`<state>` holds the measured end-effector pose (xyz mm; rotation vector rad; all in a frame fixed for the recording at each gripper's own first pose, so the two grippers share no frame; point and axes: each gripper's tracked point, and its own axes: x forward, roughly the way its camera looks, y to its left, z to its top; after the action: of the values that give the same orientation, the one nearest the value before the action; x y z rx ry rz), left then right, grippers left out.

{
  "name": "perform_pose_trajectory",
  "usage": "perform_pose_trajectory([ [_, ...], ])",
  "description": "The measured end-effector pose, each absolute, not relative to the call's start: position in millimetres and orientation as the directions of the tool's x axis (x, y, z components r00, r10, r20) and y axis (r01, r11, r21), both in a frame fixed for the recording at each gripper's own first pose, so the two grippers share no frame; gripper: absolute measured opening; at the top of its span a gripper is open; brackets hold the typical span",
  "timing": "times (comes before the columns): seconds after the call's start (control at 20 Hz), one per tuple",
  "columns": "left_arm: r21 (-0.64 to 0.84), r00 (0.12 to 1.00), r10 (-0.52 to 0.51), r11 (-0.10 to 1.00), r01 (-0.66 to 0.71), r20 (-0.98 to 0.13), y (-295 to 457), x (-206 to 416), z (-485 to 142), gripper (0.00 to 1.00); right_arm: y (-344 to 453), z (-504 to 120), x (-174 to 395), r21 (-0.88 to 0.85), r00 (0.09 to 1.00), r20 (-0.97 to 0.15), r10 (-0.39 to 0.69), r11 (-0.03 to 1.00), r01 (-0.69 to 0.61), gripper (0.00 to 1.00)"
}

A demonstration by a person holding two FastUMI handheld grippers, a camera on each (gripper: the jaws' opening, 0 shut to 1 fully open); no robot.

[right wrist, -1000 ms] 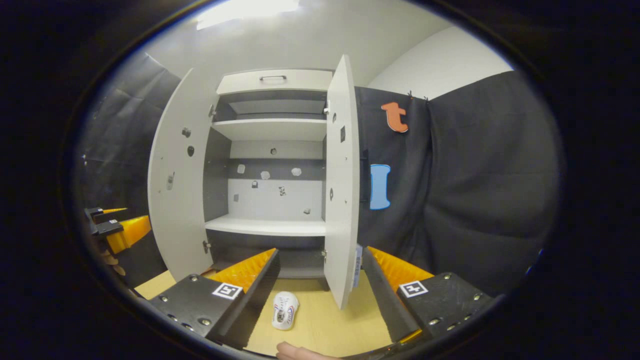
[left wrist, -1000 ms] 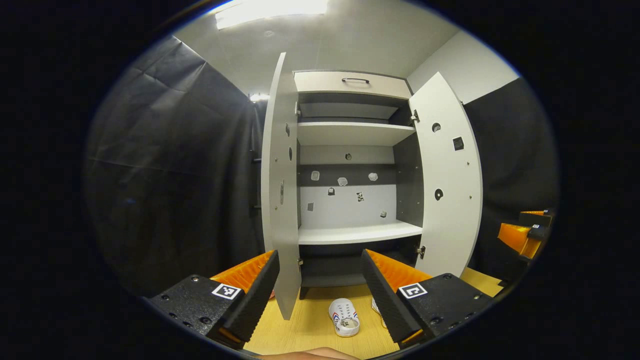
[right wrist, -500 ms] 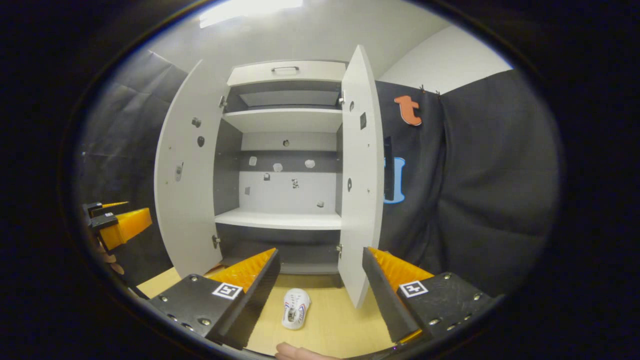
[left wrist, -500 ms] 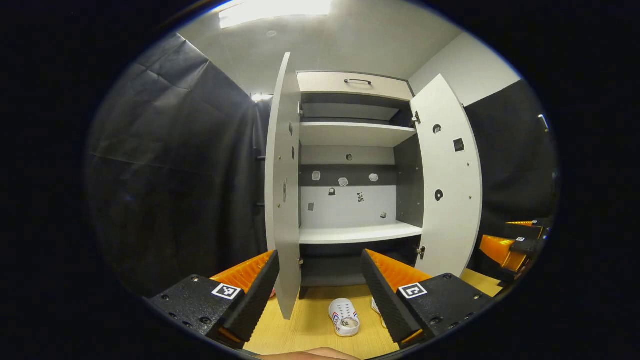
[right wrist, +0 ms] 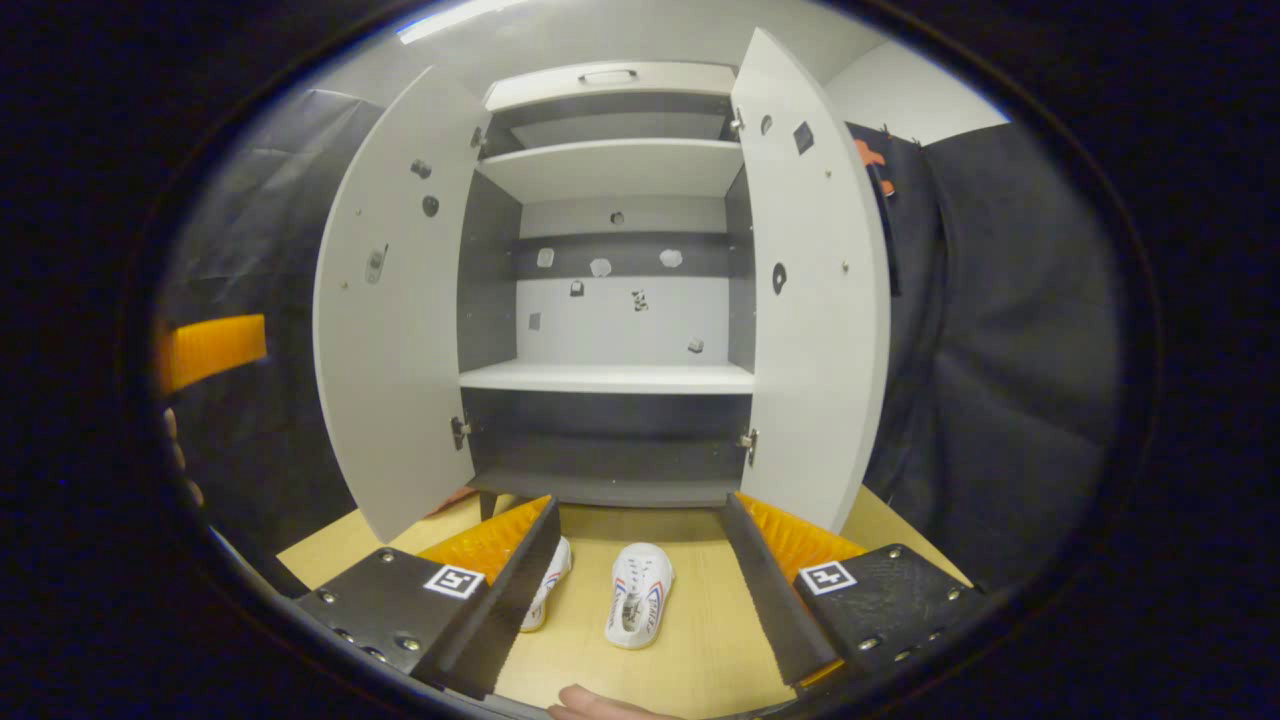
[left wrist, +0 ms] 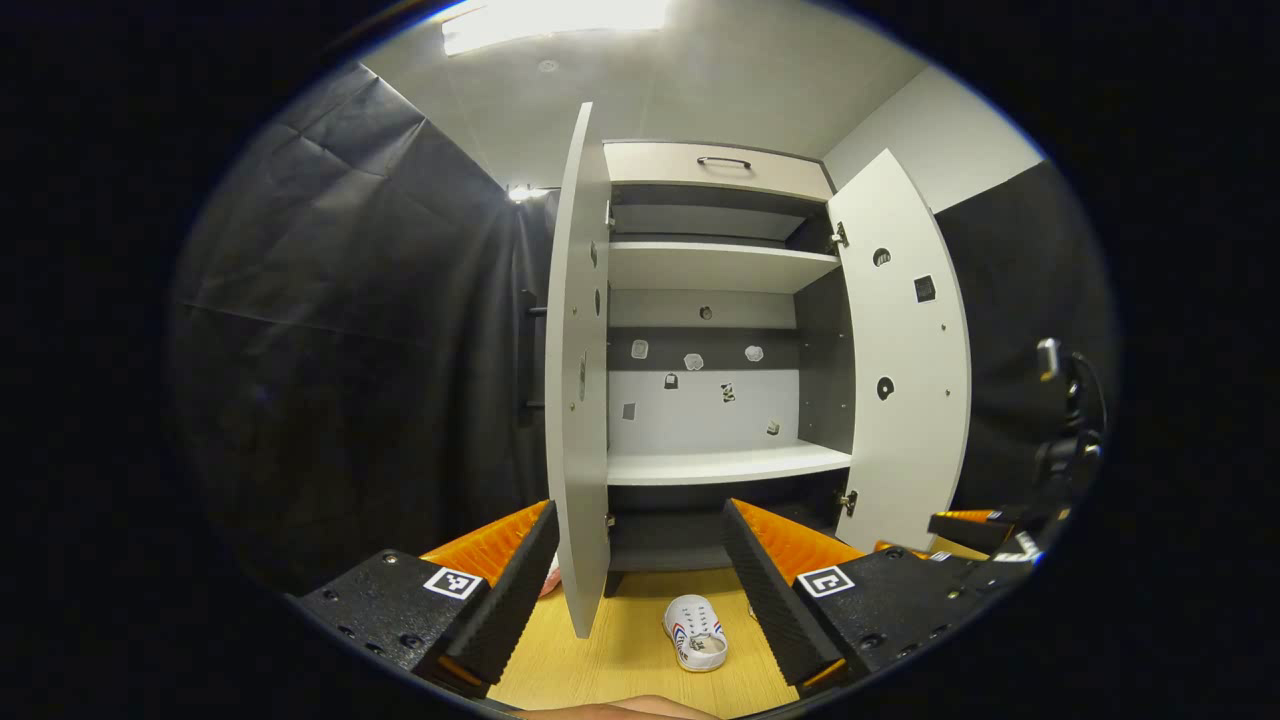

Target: Grab one shoe with the right hand and put it into the shoe cabinet, grab the other shoe with the left hand and put it into the shoe cabinet; then close the right door with the right hand and the left door with the left hand.

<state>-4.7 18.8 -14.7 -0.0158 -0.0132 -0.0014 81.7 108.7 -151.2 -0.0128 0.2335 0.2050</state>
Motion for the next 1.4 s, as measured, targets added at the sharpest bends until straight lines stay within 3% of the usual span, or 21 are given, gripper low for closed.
perform_pose_trajectory([
  [0.5, 0.003, 0.999, 0.026, 1.000, -0.026, 0.022, 32.0, 0.3, -14.2, 0.99, 150.9, -321.2, 140.5, -0.042, 0.864, -0.475, 0.165, 0.977, -0.210, 0.99],
  [0.6, -0.001, 1.000, -0.010, 1.000, 0.010, 0.000, 24.8, -0.4, -19.6, 0.98, 156.1, -352.7, 146.4, -0.037, 0.835, -0.528, 0.157, 0.978, -0.207, 0.96],
  [0.65, 0.000, 1.000, -0.019, 1.000, 0.019, -0.004, 23.8, -0.6, -20.8, 0.98, 158.0, -364.9, 147.7, -0.033, 0.821, -0.551, 0.152, 0.979, -0.203, 0.88],
  [0.8, -0.002, 1.000, -0.029, 1.000, 0.029, -0.011, 23.2, 0.5, -23.6, 0.99, 161.3, -391.2, 154.5, -0.020, 0.795, -0.593, 0.127, 0.985, -0.171, 0.79],
  [1.15, -0.011, 0.999, -0.039, 0.999, 0.039, -0.015, 20.8, 5.3, -30.8, 0.98, 167.0, -440.3, 174.0, 0.004, 0.777, -0.624, 0.082, 0.995, -0.103, 0.77],
  [1.25, -0.003, 0.999, -0.040, 0.999, 0.040, -0.019, 21.4, 6.8, -34.0, 0.99, 170.9, -443.0, 181.5, -0.008, 0.795, -0.598, 0.100, 0.991, -0.131, 0.71],
  [1.4, -0.004, 0.999, -0.043, 0.999, 0.043, -0.029, 22.3, 10.3, -39.9, 0.99, 171.1, -440.8, 182.9, -0.029, 0.809, -0.581, 0.085, 0.992, -0.125, 0.70],
])
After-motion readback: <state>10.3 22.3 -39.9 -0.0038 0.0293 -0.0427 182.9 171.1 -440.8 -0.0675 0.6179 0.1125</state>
